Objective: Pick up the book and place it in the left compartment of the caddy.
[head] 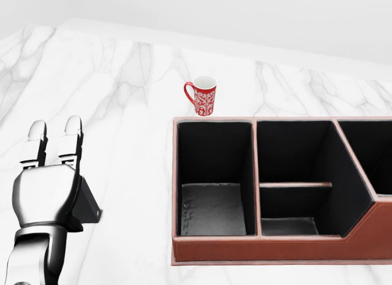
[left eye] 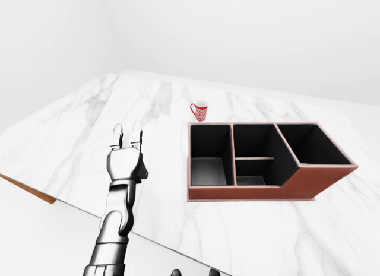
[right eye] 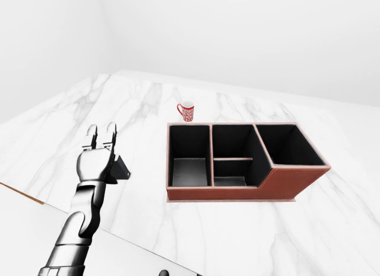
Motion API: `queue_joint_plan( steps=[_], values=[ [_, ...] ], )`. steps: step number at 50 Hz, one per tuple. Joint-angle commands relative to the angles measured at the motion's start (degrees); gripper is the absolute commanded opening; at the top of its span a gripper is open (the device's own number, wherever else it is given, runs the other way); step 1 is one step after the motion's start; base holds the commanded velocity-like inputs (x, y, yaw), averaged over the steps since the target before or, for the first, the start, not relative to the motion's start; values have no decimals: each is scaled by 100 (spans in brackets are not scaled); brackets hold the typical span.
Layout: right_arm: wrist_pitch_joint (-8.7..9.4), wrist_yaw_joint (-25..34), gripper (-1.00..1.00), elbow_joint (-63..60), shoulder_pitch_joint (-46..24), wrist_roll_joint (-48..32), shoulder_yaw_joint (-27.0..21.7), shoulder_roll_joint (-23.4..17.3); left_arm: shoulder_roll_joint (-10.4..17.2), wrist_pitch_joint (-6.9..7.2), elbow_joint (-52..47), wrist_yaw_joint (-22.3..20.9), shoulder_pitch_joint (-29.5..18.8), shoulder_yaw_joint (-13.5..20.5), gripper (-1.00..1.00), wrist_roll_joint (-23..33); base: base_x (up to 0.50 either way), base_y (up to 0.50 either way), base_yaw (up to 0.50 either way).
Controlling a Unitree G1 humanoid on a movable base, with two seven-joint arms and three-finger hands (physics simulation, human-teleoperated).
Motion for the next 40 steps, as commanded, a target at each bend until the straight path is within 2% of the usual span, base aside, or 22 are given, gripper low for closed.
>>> queue_joint_plan(
  steps=[1,9,14,15,18,27,34,38,40],
  values=[
    [0,33,100,13,4,-33,-3,2,132,0,314,-302,-199,28,100,277,0,0,0],
    [0,83,100,13,3,-59,20,28,253,0,872,-428,-577,53,100,427,0,0,0],
    [0,73,100,-10,12,-44,14,26,269,0,919,-440,-617,55,100,395,0,0,0],
    [0,104,100,4,12,-72,29,46,353,0,1139,-556,-919,95,100,405,0,0,0],
    [0,107,100,1,17,-74,31,45,424,0,1446,-512,-1111,78,100,379,0,0,0],
    [0,116,100,39,5,-104,32,32,475,0,2770,85,-1672,-62,100,186,0,0,0],
    [0,140,100,28,13,-132,31,51,537,0,3860,554,-2197,-138,100,-170,0,0,0],
    [0,137,100,27,13,-127,31,45,559,0,3968,594,-2261,-192,100,-235,0,0,0],
    [0,146,100,64,0,-159,48,46,590,0,4566,682,-2579,-224,100,-337,0,0,0]
  ],
)
